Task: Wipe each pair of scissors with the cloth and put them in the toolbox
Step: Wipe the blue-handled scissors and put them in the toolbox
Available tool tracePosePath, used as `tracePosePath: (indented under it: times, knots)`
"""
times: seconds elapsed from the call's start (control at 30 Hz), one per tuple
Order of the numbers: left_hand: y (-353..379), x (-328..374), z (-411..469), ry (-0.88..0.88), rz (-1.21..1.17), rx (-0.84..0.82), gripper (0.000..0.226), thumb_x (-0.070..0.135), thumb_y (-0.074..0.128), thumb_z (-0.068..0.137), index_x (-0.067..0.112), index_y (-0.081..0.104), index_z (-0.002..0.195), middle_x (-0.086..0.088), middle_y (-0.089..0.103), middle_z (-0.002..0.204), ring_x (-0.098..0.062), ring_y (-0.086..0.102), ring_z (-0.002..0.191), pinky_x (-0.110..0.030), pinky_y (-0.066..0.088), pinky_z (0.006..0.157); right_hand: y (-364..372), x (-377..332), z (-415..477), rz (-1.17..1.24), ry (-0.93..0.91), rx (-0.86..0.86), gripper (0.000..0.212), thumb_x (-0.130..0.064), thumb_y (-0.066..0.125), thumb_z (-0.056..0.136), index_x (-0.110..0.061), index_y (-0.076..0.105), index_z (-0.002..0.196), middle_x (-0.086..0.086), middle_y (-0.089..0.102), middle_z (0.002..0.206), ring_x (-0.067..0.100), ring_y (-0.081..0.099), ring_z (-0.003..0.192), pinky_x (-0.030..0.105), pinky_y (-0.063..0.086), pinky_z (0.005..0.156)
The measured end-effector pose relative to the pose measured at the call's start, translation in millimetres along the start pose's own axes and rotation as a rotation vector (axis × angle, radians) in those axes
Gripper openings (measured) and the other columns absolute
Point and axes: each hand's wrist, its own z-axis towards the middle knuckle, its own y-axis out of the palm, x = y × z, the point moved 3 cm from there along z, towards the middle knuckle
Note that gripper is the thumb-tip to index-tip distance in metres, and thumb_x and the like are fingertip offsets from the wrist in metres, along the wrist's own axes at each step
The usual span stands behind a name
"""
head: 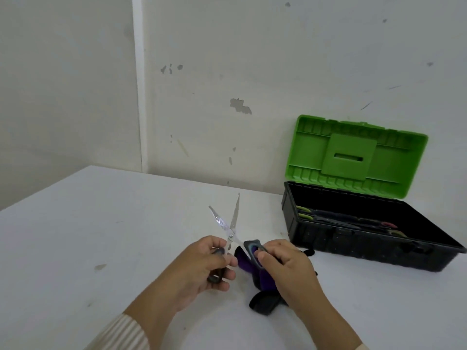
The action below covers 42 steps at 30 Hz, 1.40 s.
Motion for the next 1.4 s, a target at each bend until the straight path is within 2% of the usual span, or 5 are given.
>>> tracePosePath:
  times: [0.23,0.43,0.67,1.07,1.4]
  knots:
    - [-12.5,0.2,2.9,0.023,0.096,0.098,0.026,0.02,0.06,0.091,0.014,0.059,0.067,-0.002,0.063,0.063,-0.015,0.053,0.047,-0.023,0.04,0.043,-8.2,3.6,2.8,0.021,0.018,-0.004,0.016,-0.017,0.062,0.083,-0.018,0.07,0.069,-0.005,0.063,0.088,0.003,0.057,0.08,0.01,0.043,0.07]
    - [-6.5,-1.4,3.0,0.002,0.169,0.086,0.026,0.018,0.067,0.086,0.012,0.056,0.063,0.001,0.056,0.052,-0.012,0.039,0.039,-0.019,0.025,0.039,-43.3,12.9,9.3,0.011,0.019,0.301,0.044,0.001,0.062,0.076,-0.042,0.057,0.085,-0.003,0.059,0.102,0.011,0.059,0.093,0.038,0.053,0.085]
    - [12.6,-8.2,0.3,0.05,0.26,0.08,0.022,0.018,0.066,0.086,0.007,0.062,0.066,-0.002,0.049,0.051,-0.014,0.033,0.038,-0.017,0.022,0.038,6.6,-24.4,-6.6,-0.336,-0.408,0.255,0.013,-0.005,0.064,0.072,-0.014,0.07,0.078,-0.009,0.06,0.084,-0.002,0.053,0.085,-0.001,0.036,0.078]
    - [19.5,-9.8,-0.4,0.145,0.325,0.105,0.025,0.018,0.066,0.086,0.011,0.061,0.062,0.001,0.047,0.047,-0.01,0.03,0.033,-0.014,0.024,0.037,9.7,-10.6,2.4,-0.235,-0.213,0.198,0.015,-0.017,0.058,0.084,-0.018,0.071,0.09,-0.003,0.059,0.087,0.008,0.053,0.075,0.003,0.038,0.066]
    - [17.8,-7.9,0.0,0.122,0.321,0.103,0.022,0.016,0.066,0.084,0.009,0.062,0.064,0.0,0.048,0.048,-0.009,0.03,0.033,-0.014,0.023,0.038,14.9,-7.1,1.6,-0.275,-0.196,0.154,0.013,-0.009,0.064,0.081,-0.016,0.073,0.088,-0.007,0.053,0.078,-0.01,0.052,0.076,-0.003,0.034,0.069]
